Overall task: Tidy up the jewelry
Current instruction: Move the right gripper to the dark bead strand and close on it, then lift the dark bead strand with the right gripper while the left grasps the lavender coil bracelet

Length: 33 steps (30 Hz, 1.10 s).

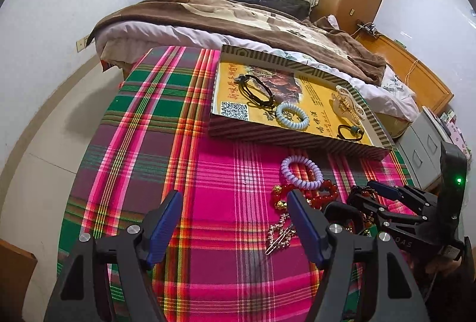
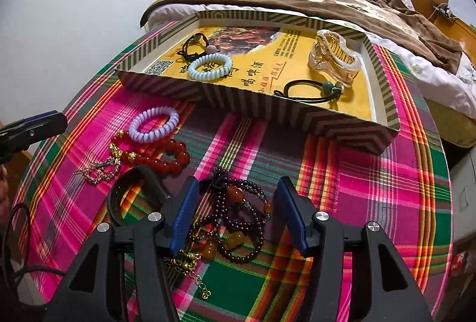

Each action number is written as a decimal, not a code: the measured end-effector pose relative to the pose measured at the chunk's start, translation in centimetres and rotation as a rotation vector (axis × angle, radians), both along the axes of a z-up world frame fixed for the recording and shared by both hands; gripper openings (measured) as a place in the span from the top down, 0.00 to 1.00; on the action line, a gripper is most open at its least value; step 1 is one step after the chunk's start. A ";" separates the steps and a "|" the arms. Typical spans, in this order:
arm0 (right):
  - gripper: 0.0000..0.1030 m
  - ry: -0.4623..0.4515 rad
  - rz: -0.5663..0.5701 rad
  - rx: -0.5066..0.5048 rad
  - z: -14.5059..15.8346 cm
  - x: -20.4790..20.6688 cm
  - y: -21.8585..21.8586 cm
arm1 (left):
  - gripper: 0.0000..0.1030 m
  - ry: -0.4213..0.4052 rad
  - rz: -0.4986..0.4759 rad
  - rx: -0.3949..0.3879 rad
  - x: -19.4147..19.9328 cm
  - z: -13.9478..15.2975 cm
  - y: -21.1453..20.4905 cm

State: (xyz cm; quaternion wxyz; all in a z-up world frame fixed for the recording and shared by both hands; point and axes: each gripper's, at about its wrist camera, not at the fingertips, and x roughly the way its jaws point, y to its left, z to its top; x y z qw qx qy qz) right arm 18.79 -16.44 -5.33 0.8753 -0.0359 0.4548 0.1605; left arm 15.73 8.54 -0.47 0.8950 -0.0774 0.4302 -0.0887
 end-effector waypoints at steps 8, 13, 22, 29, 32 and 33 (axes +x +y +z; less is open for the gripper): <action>0.71 -0.011 -0.014 -0.020 0.1 -0.3 0.0 | 0.30 0.011 0.004 0.000 0.1 -0.3 0.0; 0.86 -0.012 -0.033 0.001 0.1 -0.4 -1.0 | 0.30 0.014 0.001 0.000 0.3 -0.3 -0.2; 0.91 -0.058 -0.076 0.084 1.4 -1.1 -3.1 | 0.30 0.031 -0.011 -0.005 1.5 -0.3 -0.8; 0.91 -0.109 -0.143 0.146 3.0 -1.9 -5.8 | 0.30 0.052 -0.044 -0.018 3.7 -0.5 -2.5; 0.91 -0.123 -0.158 0.157 3.5 -2.0 -6.5 | 0.30 0.070 -0.066 -0.040 4.8 -0.8 -3.6; 0.91 -0.126 -0.163 0.158 3.6 -2.0 -6.6 | 0.30 0.072 -0.073 -0.036 5.2 -0.9 -4.1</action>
